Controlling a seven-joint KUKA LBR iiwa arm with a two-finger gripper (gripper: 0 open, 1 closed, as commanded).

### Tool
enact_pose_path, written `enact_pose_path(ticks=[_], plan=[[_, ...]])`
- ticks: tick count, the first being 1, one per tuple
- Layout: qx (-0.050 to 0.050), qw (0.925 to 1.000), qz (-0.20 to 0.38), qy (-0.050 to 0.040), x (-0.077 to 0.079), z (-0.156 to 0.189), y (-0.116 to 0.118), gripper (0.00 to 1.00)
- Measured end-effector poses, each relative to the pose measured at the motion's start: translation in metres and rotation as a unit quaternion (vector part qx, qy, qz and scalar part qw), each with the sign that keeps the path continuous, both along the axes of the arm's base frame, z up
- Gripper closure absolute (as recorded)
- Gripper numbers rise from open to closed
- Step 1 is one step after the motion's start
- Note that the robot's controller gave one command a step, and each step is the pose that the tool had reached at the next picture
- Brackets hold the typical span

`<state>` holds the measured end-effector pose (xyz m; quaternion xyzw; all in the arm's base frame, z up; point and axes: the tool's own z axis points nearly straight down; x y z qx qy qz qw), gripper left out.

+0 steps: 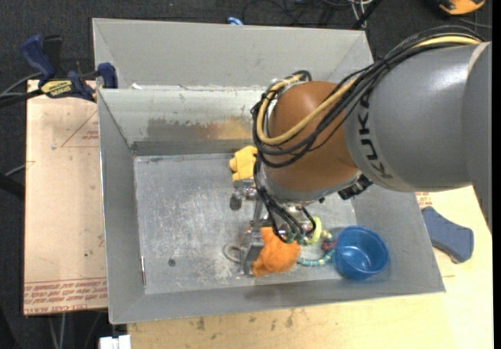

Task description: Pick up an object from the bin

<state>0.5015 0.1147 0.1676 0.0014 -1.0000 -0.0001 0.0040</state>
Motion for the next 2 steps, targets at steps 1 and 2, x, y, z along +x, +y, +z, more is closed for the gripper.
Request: enact_pose_path(ticks=[1, 2], plan=[[0.001, 1.0, -0.001, -0.004, 0.002, 0.004, -0.001, 0.0], [0.001, 0.999, 0.044, -0.0079, 0.002, -0.012, -0.004, 0.0]])
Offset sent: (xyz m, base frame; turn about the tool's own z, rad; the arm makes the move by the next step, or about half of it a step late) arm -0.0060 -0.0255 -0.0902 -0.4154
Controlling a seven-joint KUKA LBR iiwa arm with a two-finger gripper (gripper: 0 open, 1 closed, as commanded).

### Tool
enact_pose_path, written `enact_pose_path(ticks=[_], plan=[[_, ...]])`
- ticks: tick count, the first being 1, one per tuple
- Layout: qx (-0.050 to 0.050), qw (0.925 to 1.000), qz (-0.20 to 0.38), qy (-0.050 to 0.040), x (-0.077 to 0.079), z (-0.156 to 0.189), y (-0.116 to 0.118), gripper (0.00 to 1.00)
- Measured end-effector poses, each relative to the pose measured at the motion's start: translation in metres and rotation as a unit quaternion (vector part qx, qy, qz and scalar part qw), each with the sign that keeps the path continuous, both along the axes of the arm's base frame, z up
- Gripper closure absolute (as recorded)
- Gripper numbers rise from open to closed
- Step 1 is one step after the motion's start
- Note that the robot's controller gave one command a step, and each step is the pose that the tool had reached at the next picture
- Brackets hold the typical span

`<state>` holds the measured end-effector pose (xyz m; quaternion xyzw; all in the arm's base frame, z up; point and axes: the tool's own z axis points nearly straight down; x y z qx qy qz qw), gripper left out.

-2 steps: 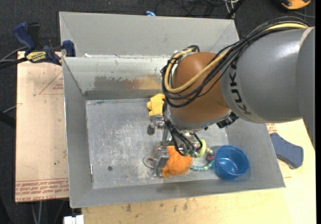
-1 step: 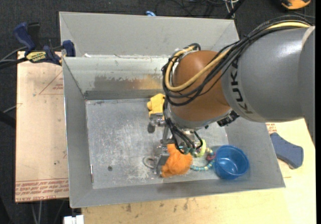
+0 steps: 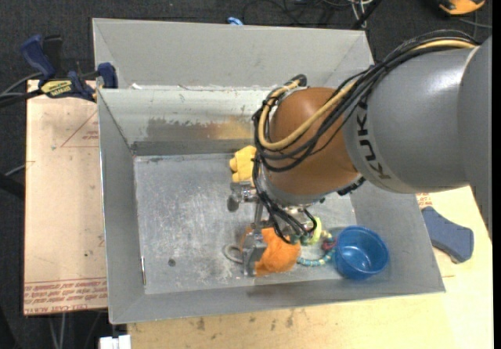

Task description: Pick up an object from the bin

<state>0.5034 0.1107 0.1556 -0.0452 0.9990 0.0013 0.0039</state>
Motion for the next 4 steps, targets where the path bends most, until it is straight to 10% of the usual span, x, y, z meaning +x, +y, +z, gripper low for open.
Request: enact_pose_path(ticks=[1, 2, 3, 4], plan=[[-0.001, 0.9961, 0.089, 0.0034, -0.003, -0.043, -0.016, 0.0], [0.0, 0.9915, 0.13, 0.004, 0.01, -0.084, -0.055, 1.0], [0.0, 0.9915, 0.13, 0.0041, 0.01, -0.084, -0.055, 1.0], [-0.001, 0.9898, 0.142, 0.0021, 0.012, 0.055, -0.054, 1.0]])
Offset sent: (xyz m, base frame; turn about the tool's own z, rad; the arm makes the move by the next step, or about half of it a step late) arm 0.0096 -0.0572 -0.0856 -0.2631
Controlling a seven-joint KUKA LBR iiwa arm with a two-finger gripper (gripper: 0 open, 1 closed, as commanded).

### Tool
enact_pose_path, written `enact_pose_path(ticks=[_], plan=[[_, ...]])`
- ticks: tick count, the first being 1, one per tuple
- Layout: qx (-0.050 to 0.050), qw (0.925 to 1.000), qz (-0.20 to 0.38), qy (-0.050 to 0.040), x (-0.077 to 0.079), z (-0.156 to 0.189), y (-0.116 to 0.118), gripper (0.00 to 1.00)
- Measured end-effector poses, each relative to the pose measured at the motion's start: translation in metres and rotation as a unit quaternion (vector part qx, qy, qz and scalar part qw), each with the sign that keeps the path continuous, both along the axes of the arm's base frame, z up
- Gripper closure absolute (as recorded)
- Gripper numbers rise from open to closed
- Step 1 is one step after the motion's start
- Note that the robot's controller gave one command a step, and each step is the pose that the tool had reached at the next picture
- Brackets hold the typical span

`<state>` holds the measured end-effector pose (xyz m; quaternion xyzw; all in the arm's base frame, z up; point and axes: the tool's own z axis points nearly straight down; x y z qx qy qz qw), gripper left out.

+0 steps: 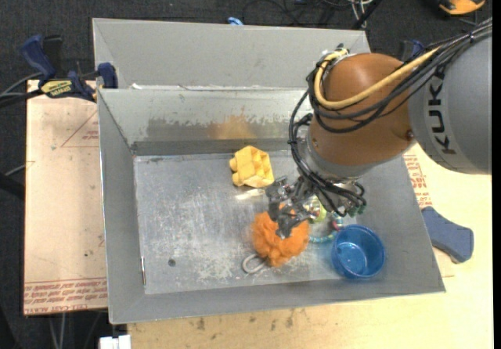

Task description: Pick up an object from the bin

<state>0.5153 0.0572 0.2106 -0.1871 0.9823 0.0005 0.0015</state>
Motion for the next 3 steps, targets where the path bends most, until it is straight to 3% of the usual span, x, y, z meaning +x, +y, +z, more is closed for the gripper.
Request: enact_pose_path(ticks=[3], plan=[[0.0, 1.0, 0.0, 0.0006, -0.0002, -0.0003, -0.0002, 1.0]])
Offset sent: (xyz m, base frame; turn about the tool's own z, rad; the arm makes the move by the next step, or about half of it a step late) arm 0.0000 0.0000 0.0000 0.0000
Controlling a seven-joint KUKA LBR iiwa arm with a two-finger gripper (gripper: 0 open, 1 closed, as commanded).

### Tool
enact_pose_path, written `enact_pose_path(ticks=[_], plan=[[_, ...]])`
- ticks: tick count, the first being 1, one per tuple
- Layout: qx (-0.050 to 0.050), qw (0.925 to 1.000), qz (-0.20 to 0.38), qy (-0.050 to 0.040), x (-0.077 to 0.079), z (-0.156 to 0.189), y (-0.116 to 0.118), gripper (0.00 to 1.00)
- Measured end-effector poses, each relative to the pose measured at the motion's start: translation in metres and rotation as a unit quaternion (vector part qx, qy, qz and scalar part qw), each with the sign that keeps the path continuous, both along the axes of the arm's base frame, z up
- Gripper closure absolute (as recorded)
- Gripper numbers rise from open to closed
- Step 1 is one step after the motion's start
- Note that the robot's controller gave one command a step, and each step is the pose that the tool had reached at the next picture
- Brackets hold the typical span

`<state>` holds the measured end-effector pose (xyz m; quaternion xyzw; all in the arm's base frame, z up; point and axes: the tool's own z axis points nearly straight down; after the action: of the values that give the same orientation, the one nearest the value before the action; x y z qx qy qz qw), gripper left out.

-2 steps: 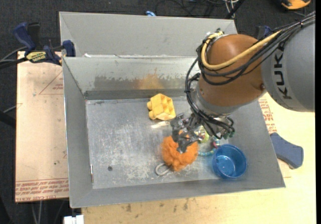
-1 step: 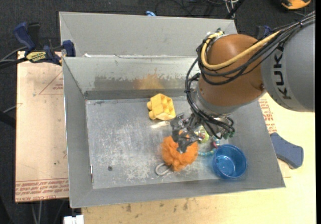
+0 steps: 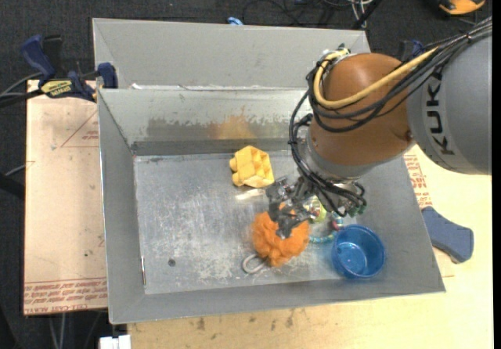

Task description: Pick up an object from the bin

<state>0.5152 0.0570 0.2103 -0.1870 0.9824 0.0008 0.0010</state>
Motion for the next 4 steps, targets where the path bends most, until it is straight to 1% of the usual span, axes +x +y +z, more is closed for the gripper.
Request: enact_pose_path(ticks=[1, 2, 3, 4], plan=[[0.0, 1.0, 0.0, 0.0, 0.0, 0.0, 0.0, 1.0], [0.0, 0.9864, 0.165, -0.0008, 0.017, -0.01, -0.056, 1.0], [0.0, 0.9864, 0.165, -0.0007, 0.017, -0.01, -0.056, 1.0], [0.0, 0.9986, -0.053, 0.0029, -0.004, -0.077, -0.016, 0.0]])
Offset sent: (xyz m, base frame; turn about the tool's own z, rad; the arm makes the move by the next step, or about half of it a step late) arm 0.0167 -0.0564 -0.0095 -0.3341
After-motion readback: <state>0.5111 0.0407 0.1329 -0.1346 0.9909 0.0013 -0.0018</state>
